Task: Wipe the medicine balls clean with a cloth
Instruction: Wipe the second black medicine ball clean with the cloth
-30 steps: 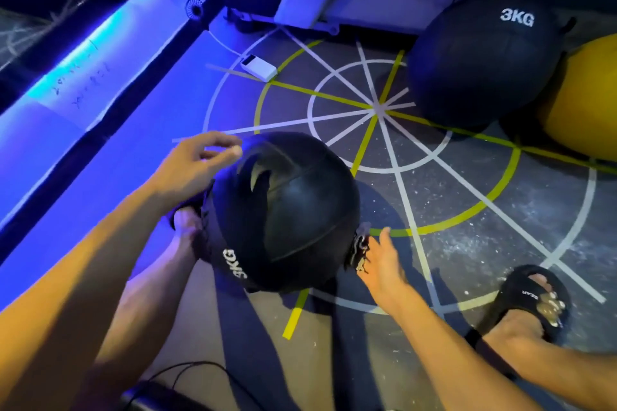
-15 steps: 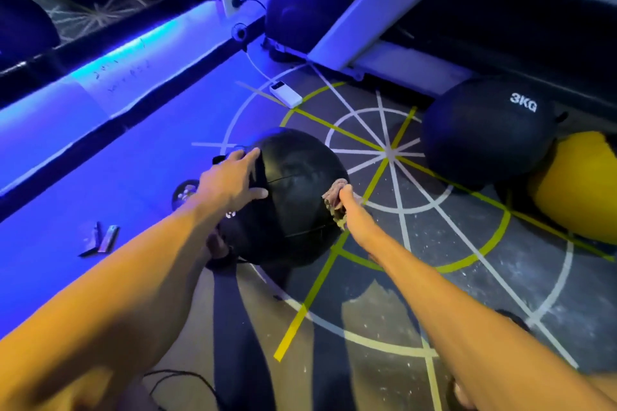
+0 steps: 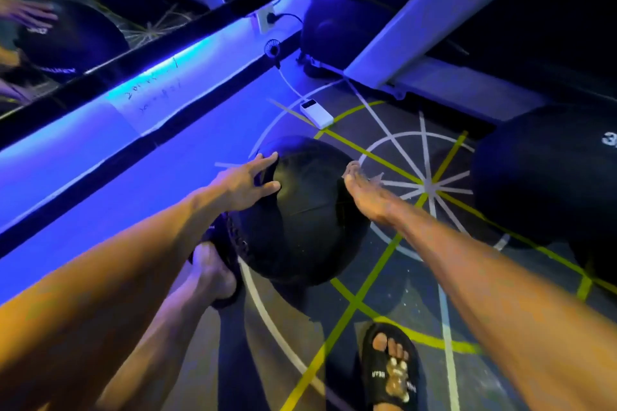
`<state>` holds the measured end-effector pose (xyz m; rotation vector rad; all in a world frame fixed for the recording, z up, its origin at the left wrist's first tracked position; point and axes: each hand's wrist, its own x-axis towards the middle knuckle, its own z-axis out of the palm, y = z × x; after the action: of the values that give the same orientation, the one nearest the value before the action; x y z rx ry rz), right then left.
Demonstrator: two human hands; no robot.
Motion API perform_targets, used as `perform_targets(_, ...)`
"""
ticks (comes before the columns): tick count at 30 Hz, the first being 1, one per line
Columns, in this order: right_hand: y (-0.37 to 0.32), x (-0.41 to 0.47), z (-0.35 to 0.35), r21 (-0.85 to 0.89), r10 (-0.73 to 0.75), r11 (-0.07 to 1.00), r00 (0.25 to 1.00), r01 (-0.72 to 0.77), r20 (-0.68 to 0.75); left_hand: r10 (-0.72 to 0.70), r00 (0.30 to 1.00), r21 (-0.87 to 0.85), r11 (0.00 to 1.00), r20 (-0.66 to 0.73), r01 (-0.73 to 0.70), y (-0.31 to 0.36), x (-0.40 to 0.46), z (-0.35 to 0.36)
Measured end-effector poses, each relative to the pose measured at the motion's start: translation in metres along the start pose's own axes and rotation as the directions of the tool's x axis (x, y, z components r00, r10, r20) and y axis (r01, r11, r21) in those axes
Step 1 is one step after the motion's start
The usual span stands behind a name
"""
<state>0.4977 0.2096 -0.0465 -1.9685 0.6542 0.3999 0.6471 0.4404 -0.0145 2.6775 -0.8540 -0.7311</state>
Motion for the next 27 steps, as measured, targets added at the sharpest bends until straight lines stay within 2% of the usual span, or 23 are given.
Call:
perform_targets(5,0.007,0.03,-0.033,-0.197,-0.094,0.974,0.992,0.11,0.089,-0.067,0.996,0.154,0.985,-0.064,0.076,0.015,0.044,-0.012)
perform_targets(8,0.03,0.044,-0.035,-0.207,-0.186,0.96,0.982,0.187,0.026,-0.051,0.997,0.211,0.975,-0.062,0.063,0.028,0.068,-0.018)
perform_targets(10,0.044,0.041,-0.018,-0.195,-0.295,0.942,0.951,0.274,-0.089,-0.043,0.997,0.225,0.973,-0.06,0.056,0.029,0.081,-0.026)
perform_targets(12,0.056,0.024,0.011,-0.264,-0.51,0.851,0.833,0.453,-0.214,-0.035,0.997,0.2,0.979,-0.068,0.048,0.021,0.089,-0.033)
perform_targets(14,0.068,0.003,0.046,-0.379,-0.689,0.713,0.69,0.589,-0.222,-0.023,0.997,0.153,0.988,-0.067,0.033,0.005,0.086,-0.036)
perform_targets(16,0.081,-0.006,0.068,-0.461,-0.761,0.63,0.615,0.624,-0.206,0.009,0.997,0.143,0.99,-0.081,0.003,-0.009,0.077,-0.034)
perform_targets(20,0.078,0.002,0.063,-0.479,-0.78,0.604,0.595,0.637,-0.193,0.077,0.975,0.147,0.988,-0.208,-0.047,-0.024,0.049,-0.02)
perform_targets(23,0.056,0.028,0.041,-0.383,-0.763,0.642,0.603,0.665,-0.233,0.106,0.961,0.12,0.99,-0.257,-0.077,-0.032,0.038,-0.01)
perform_targets(24,0.043,0.041,0.03,-0.287,-0.715,0.699,0.644,0.655,-0.273,0.113,0.958,0.108,0.99,-0.263,-0.087,-0.033,0.038,-0.007)
perform_targets(26,0.01,0.069,0.006,-0.08,-0.557,0.824,0.779,0.56,-0.288,0.121,0.949,0.093,0.991,-0.29,-0.098,-0.036,0.04,-0.003)
perform_targets(27,-0.003,0.076,-0.001,-0.065,-0.514,0.853,0.814,0.518,-0.27,0.122,0.943,0.085,0.991,-0.311,-0.1,-0.035,0.042,-0.002)
